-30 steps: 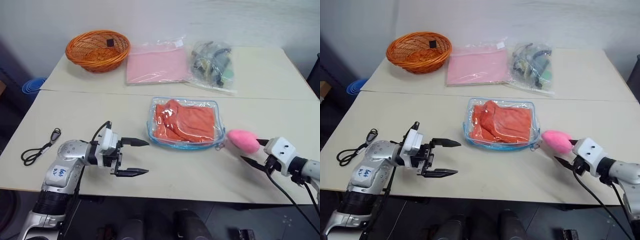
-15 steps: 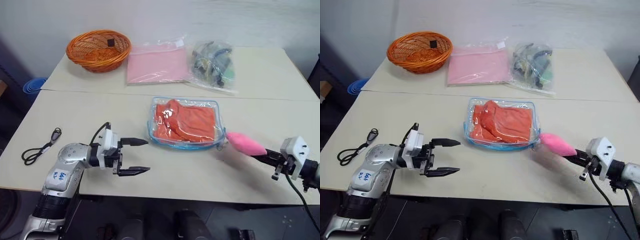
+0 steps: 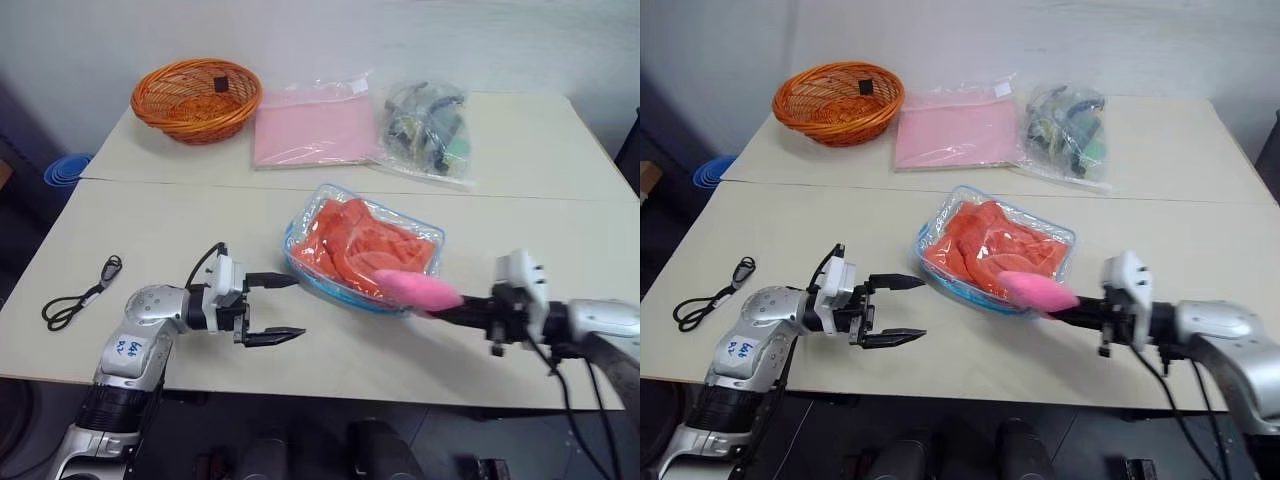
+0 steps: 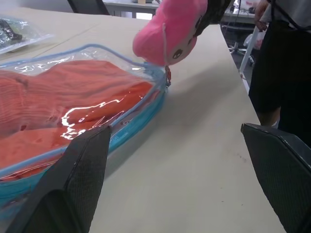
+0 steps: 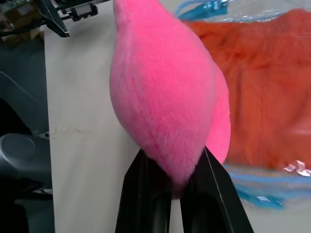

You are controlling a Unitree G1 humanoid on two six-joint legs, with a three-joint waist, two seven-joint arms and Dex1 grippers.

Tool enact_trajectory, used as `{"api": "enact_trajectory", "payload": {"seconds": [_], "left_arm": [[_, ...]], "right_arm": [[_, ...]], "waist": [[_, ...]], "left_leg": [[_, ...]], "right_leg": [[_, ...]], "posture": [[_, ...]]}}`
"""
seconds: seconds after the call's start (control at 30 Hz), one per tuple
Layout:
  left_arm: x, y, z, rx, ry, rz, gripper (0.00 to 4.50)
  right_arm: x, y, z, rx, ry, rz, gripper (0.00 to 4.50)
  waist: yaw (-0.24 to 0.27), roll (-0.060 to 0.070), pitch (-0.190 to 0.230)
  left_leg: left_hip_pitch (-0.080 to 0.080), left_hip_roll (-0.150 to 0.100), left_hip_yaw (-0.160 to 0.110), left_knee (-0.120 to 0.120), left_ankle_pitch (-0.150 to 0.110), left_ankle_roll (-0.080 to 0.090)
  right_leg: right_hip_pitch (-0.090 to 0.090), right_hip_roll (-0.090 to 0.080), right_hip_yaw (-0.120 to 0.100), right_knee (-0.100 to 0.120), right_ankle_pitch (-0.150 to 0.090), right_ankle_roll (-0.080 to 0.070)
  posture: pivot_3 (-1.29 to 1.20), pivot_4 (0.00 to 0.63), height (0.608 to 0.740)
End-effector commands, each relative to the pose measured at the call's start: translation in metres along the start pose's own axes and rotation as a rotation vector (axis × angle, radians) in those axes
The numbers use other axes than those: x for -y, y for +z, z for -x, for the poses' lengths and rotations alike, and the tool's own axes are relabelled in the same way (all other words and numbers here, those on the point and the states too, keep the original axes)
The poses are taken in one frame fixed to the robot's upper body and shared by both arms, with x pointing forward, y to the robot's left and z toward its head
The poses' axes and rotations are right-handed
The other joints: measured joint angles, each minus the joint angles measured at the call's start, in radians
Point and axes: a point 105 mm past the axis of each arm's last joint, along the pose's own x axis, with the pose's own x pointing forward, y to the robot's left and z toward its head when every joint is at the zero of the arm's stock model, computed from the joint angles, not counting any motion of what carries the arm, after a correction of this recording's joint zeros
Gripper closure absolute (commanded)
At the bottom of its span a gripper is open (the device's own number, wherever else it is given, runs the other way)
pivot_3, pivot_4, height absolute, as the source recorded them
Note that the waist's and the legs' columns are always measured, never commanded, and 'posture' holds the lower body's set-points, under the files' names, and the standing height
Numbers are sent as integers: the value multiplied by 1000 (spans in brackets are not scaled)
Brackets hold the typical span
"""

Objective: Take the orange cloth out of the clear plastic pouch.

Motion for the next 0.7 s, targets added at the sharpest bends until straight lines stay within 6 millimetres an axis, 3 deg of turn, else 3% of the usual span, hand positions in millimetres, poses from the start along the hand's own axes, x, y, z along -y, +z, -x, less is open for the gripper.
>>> {"api": "enact_trajectory", "payload": {"seconds": [0.03,0.17,0.33,0.5,0.57,0.7], "left_arm": [[-2,3,0,3,3,-24,0],[-4,3,0,2,7,-25,0],[-3,1,0,-5,3,-17,0],[-6,0,1,-13,3,-14,0],[-7,0,2,-15,6,-14,0],[-8,1,5,-18,4,-17,0]], "right_arm": [[10,-7,-6,-61,-86,28,4478],[10,-5,-15,-25,-88,41,3245],[-28,12,-19,51,99,48,1656],[-56,9,-9,10,201,57,11],[-55,9,-3,23,180,45,11],[-26,10,13,34,44,102,11]], "waist": [[1,0,0],[0,0,0],[-2,0,0],[0,0,0],[1,0,0],[-1,0,0]], "left_leg": [[0,0,0,0,0,0],[0,0,0,0,0,-1],[0,0,0,0,0,-1],[-1,0,-1,-1,0,-1],[-1,0,-1,-1,-1,2],[0,0,-1,-1,-1,2]], "right_leg": [[0,0,0,0,0,0],[0,0,0,0,0,0],[0,0,0,0,0,0],[0,0,-1,-2,0,0],[1,0,-1,-2,0,0],[1,0,-1,-2,0,0]], "posture": [[0,150,740],[0,150,740],[0,150,740],[0,150,740],[0,150,740],[0,150,740]]}}
